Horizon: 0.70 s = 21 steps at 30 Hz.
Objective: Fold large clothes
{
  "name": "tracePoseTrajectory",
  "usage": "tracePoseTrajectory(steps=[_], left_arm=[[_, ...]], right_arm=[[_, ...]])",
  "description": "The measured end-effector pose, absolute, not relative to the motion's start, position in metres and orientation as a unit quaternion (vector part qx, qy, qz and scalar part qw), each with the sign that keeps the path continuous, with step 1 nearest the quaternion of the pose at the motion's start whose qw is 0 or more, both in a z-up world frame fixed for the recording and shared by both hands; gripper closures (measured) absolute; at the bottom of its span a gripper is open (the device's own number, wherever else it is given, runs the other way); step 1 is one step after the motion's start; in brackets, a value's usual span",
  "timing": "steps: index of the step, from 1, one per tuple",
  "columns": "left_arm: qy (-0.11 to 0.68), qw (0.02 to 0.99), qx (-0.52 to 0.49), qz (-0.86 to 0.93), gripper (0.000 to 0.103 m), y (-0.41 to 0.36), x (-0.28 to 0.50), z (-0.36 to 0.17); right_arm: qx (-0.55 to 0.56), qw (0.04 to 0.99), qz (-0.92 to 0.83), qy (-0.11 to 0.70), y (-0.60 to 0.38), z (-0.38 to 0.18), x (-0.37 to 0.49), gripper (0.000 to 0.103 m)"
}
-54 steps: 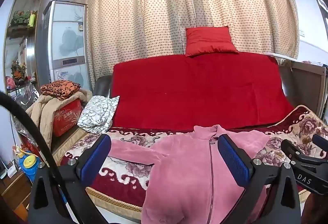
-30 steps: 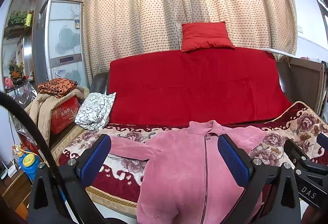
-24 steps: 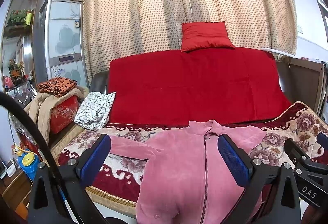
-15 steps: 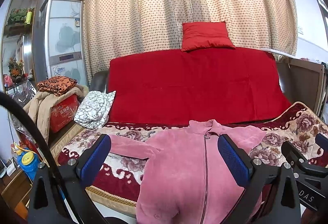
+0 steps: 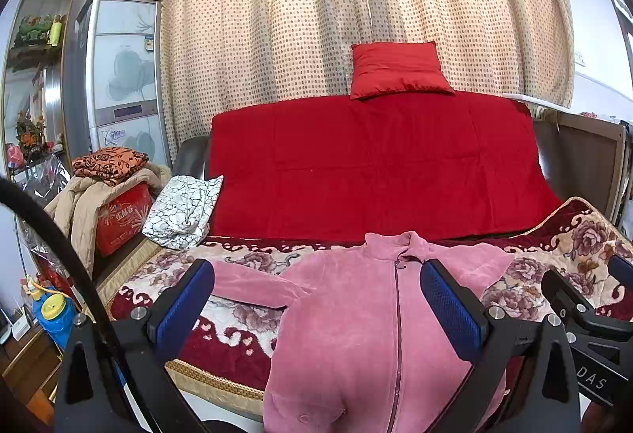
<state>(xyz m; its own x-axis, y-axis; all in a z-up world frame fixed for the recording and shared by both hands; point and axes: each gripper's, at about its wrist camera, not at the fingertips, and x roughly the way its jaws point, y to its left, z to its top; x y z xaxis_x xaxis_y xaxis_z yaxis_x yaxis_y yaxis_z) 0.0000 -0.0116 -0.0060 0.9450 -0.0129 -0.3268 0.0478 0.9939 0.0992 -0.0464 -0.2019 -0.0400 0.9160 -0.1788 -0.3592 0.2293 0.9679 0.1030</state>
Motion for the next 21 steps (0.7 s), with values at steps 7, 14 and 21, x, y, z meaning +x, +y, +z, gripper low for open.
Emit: tracePoseTrajectory(steps=[7, 14, 21], left_arm=[[0.167, 0.984, 0.053, -0.017, 0.0, -0.0131, 0.0014, -0.0056], [0.166, 0.984, 0.054, -0.017, 0.0, -0.0132, 0.0021, -0.0062], [0.17, 0.984, 0.053, -0.016, 0.0, -0.0106, 0.0048, -0.0076]], right_arm=[[0.071, 0.976, -0.103, 0.178, -0.2003, -0.0409, -0.0446, 0.0], [0.071, 0.976, -0.103, 0.179, -0.2004, -0.0411, -0.0442, 0.0], [0.071, 0.975, -0.102, 0.183, -0.2012, -0.0426, -0.0415, 0.0]])
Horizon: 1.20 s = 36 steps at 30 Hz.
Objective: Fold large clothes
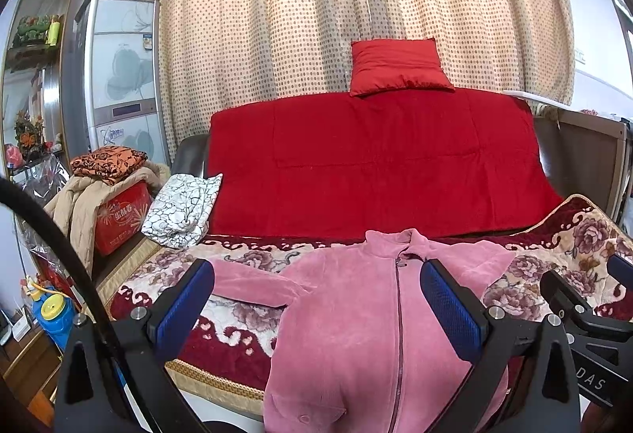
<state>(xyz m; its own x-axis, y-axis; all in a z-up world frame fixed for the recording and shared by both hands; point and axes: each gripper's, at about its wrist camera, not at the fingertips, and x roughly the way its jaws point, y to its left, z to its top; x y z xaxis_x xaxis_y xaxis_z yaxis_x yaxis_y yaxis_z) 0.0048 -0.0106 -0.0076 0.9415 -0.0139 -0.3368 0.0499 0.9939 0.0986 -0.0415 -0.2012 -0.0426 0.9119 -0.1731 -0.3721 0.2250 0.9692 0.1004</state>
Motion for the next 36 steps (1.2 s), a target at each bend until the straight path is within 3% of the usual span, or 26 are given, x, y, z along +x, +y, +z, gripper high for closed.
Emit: tracePoseTrajectory(steps=[22, 30, 36], left_arm=[[0.224, 0.972, 0.06, -0.022, 0.0, -0.014, 0.057, -0.041], [0.37, 0.926, 0.072, -0.006, 0.0, -0.017, 0.187, -0.135], [0.419, 0.906, 0.063, 0.021, 0.0, -0.021, 0.26, -0.195]], right_arm=[[0.086, 0.968, -0.103, 0.213, -0.222, -0.065, 0.001, 0.0], [0.218, 0.935, -0.077, 0.267, -0.332, -0.12, 0.072, 0.0], [0.364, 0.877, -0.036, 0.312, -0.416, -0.193, 0.139, 0.0]])
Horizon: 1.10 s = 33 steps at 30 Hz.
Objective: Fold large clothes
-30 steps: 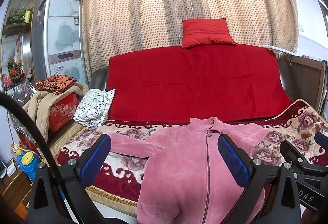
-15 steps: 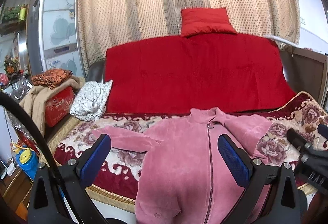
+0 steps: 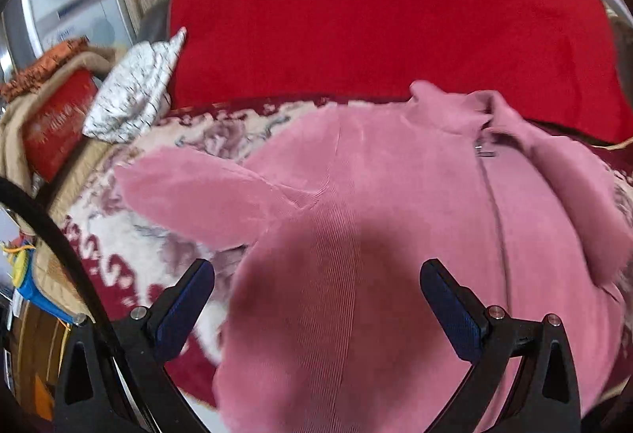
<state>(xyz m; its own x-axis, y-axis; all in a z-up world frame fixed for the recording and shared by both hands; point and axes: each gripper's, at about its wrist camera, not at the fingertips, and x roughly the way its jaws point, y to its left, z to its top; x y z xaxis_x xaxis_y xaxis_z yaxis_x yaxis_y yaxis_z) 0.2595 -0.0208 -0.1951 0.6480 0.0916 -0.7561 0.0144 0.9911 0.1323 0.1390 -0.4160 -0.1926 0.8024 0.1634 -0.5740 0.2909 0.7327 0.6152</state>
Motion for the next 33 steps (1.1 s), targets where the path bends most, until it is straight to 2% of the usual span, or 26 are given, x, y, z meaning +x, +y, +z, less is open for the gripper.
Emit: tracePoseTrajectory(steps=[5, 9, 13, 14, 16, 19, 22, 26, 33], left_arm=[[0.444, 0.893, 0.068, 0.017, 0.0, -0.032, 0.29, -0.238], [0.496, 0.865, 0.07, -0.001, 0.0, -0.044, 0.306, -0.259], [0.494, 0.866, 0.081, -0.003, 0.0, -0.05, 0.308, -0.261], [0.495, 0.865, 0.075, -0.004, 0.0, -0.049, 0.309, -0.263], [0.504, 0.861, 0.066, -0.001, 0.0, -0.044, 0.312, -0.264], [0.493, 0.868, 0.069, -0.002, 0.0, -0.045, 0.31, -0.264], [0.484, 0.872, 0.073, -0.006, 0.0, -0.048, 0.309, -0.264], [0.488, 0.869, 0.08, -0.002, 0.0, -0.047, 0.317, -0.257], [0.378, 0.92, 0.058, 0.085, 0.0, -0.008, 0.304, -0.211]], right_arm=[[0.481, 0.813, -0.02, 0.328, -0.456, -0.251, 0.198, 0.001], [0.537, 0.775, -0.038, 0.33, -0.472, -0.286, 0.234, 0.013], [0.534, 0.779, -0.056, 0.325, -0.478, -0.296, 0.261, 0.025], [0.533, 0.783, -0.052, 0.316, -0.479, -0.295, 0.265, 0.03], [0.536, 0.787, -0.028, 0.303, -0.483, -0.301, 0.28, 0.062], [0.545, 0.778, -0.033, 0.31, -0.488, -0.319, 0.296, 0.09], [0.533, 0.788, -0.025, 0.307, -0.483, -0.314, 0.303, 0.096], [0.504, 0.817, 0.029, 0.278, -0.46, -0.278, 0.307, 0.097], [0.417, 0.856, 0.185, 0.243, -0.354, -0.195, 0.296, 0.097]])
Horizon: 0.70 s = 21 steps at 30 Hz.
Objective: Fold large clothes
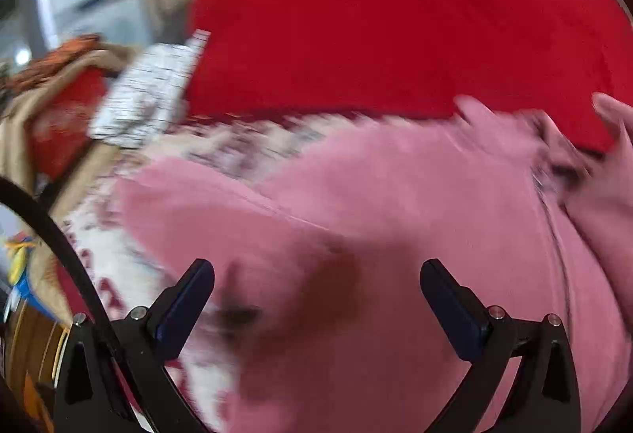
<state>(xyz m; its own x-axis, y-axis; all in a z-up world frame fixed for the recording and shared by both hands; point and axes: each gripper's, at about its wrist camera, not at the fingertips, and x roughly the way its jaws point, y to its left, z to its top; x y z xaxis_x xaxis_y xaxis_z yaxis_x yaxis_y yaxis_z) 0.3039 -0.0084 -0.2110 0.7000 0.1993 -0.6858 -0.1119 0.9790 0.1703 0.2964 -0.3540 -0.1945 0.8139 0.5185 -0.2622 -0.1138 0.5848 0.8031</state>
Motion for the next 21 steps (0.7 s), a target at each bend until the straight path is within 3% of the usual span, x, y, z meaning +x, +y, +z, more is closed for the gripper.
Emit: tracePoseTrajectory(steps=[8, 12, 14, 18, 21], left_arm=[[0.359, 0.92, -0.063, 0.142, 0.0, 0.073, 0.297, -0.191], [0.368, 0.917, -0.102, 0.114, 0.0, 0.088, 0.296, -0.194], [0.374, 0.916, -0.116, 0.087, 0.0, 0.087, 0.293, -0.193], [0.388, 0.912, -0.127, 0.024, 0.0, 0.08, 0.296, -0.195], [0.405, 0.906, -0.126, -0.006, 0.0, 0.073, 0.296, -0.196]], right_arm=[[0.249, 0.873, 0.264, 0.325, -0.191, -0.191, 0.28, 0.093], [0.145, 0.863, 0.288, 0.389, -0.123, -0.225, 0.272, 0.091], [0.106, 0.853, 0.295, 0.416, -0.105, -0.239, 0.264, 0.084], [0.092, 0.828, 0.333, 0.442, -0.103, -0.252, 0.24, 0.03], [0.136, 0.82, 0.356, 0.426, -0.126, -0.241, 0.223, 0.029]])
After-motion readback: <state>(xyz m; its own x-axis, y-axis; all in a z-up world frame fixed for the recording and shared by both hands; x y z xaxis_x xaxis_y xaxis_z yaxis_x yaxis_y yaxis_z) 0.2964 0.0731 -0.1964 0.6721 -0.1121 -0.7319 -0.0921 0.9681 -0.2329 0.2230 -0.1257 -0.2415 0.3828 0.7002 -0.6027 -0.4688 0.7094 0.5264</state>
